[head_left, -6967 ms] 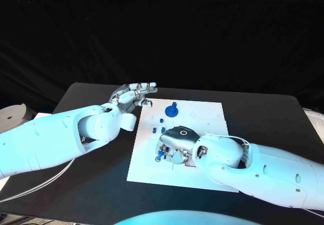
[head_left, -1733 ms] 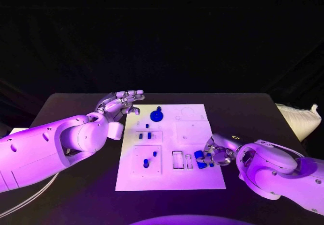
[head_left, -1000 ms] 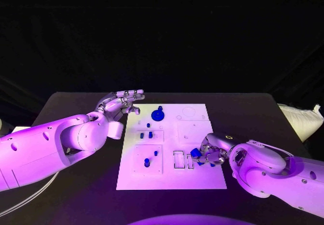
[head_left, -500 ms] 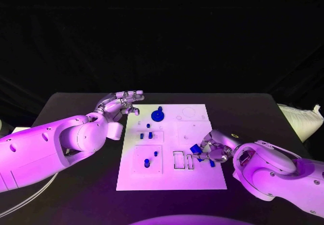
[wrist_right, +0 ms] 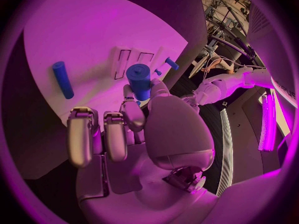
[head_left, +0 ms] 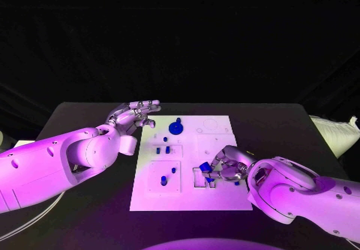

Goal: Assemble the parts on the task board

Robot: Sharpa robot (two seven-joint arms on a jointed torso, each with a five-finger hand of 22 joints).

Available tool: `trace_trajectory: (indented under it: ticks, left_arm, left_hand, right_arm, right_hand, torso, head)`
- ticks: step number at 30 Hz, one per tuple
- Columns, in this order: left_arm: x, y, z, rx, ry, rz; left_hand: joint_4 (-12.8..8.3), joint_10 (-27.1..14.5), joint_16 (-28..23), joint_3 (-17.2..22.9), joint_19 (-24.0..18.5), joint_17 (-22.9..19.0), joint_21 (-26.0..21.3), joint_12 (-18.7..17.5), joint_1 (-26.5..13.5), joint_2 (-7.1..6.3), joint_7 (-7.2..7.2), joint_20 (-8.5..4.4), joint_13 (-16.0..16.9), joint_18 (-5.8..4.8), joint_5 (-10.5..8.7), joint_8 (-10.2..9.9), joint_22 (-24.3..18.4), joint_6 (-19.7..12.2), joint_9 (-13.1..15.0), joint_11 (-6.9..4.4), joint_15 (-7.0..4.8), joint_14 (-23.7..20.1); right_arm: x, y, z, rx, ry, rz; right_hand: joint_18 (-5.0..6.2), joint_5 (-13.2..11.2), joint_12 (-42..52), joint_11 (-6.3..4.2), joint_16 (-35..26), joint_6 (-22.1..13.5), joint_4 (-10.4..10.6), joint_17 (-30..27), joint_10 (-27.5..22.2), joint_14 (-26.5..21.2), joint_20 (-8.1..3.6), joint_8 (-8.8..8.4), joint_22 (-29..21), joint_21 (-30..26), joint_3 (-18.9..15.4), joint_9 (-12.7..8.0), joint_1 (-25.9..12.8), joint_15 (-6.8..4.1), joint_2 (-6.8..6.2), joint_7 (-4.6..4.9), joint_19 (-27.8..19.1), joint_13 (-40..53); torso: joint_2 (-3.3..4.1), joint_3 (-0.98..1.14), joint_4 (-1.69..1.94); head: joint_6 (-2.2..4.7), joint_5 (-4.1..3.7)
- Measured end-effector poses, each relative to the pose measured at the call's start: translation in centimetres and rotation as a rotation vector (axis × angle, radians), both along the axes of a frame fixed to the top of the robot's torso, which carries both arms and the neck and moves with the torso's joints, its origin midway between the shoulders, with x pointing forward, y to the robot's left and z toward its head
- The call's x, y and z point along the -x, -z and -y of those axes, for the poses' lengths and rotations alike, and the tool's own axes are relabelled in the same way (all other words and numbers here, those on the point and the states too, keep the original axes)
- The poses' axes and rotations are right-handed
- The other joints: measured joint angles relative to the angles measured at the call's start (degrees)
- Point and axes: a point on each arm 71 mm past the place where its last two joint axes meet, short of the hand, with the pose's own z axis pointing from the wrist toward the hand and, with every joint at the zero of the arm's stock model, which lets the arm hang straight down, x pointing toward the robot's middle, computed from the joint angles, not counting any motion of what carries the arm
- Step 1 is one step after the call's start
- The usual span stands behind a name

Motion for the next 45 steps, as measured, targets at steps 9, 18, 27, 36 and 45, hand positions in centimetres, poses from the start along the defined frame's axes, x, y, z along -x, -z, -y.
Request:
trace_trajectory:
  ticks: [9,18,27,36,45]
  left_arm:
    - [0.0,0.0,0.0,0.001,0.002,-0.001]
    - [0.0,0.0,0.0,0.001,0.003,-0.001]
    - [0.1,0.0,0.0,0.001,0.003,-0.001]
    - [0.1,0.0,0.0,0.001,0.003,-0.002]
    - [0.1,0.0,0.0,0.001,0.003,-0.002]
  left_hand:
    - [0.0,0.0,0.0,0.0,0.0,0.0,0.0,0.0,0.0,0.0,0.0,0.0,0.0,0.0,-0.19,0.0,0.0,0.0,0.0,0.0,0.0,0.0]
    - [-0.02,0.0,0.0,-0.02,0.0,-0.04,0.0,0.0,-0.11,0.11,0.02,0.0,0.0,-0.01,-0.19,0.0,0.0,-0.01,0.0,0.0,0.0,0.0]
    - [-0.17,-0.2,0.0,-0.17,0.0,-0.16,0.0,0.0,-0.3,0.3,0.21,0.0,0.0,-0.01,-0.19,0.0,-0.05,-0.21,0.0,0.2,0.0,0.0]
    - [-0.17,-0.2,0.0,-0.17,0.0,-0.16,0.0,0.0,-0.3,0.3,0.21,0.0,0.0,0.0,-0.19,0.0,-0.05,-0.21,0.0,0.2,0.0,0.0]
    - [-0.16,-0.2,0.0,-0.16,0.0,-0.15,0.0,0.0,-0.3,0.3,0.21,0.0,0.0,-0.01,-0.19,0.0,-0.05,-0.21,0.0,0.2,0.0,0.0]
  right_arm:
    - [-0.2,0.6,-0.8,0.007,-0.019,-0.031]
    - [-0.4,0.8,-0.9,0.041,-0.039,-0.036]
    - [-0.4,0.9,-1.1,0.068,-0.057,-0.025]
    - [-0.6,0.8,-1.2,0.084,-0.065,0.0]
    - [-0.4,0.5,-1.4,0.089,-0.078,0.024]
  right_hand:
    - [0.0,1.87,0.02,-0.32,0.0,0.4,0.17,-0.01,-0.32,-0.09,-0.41,0.92,-0.01,0.0,-1.41,0.02,-1.57,-0.51,1.57,0.4,-0.01,1.02]
    - [0.0,0.32,0.02,-0.41,0.0,0.41,0.22,-0.01,-0.4,-0.07,-0.82,1.35,-0.01,-0.01,-2.81,2.57,-2.69,-0.53,2.66,0.4,0.0,3.25]
    - [0.0,-10.08,4.42,-0.6,0.0,2.92,0.25,-0.02,-0.64,0.13,-0.82,2.34,-0.02,-0.01,-6.68,5.45,-8.13,-1.12,2.91,-1.68,-0.01,5.56]
    - [0.0,-20.5,3.9,-2.05,0.0,2.38,0.45,-0.03,0.83,0.19,-0.82,2.34,-0.03,-0.01,-9.5,6.57,-13.32,-1.47,1.15,-1.59,0.0,12.75]
    - [0.0,-18.88,3.93,-2.05,0.0,2.18,-2.32,-0.03,0.83,0.19,-0.82,2.34,-0.03,-0.01,-7.54,7.66,-5.86,-1.46,0.51,-1.8,-0.01,13.0]
  torso:
    - [0.02,0.03,0.02]
    - [0.05,0.1,0.04]
    - [0.05,0.13,0.07]
    - [0.05,0.13,0.09]
    - [0.07,0.19,0.1]
  head:
    - [-0.12,0.2]
    - [-0.23,0.36]
    - [-0.3,0.4]
    - [-0.23,0.41]
    - [-0.2,0.38]
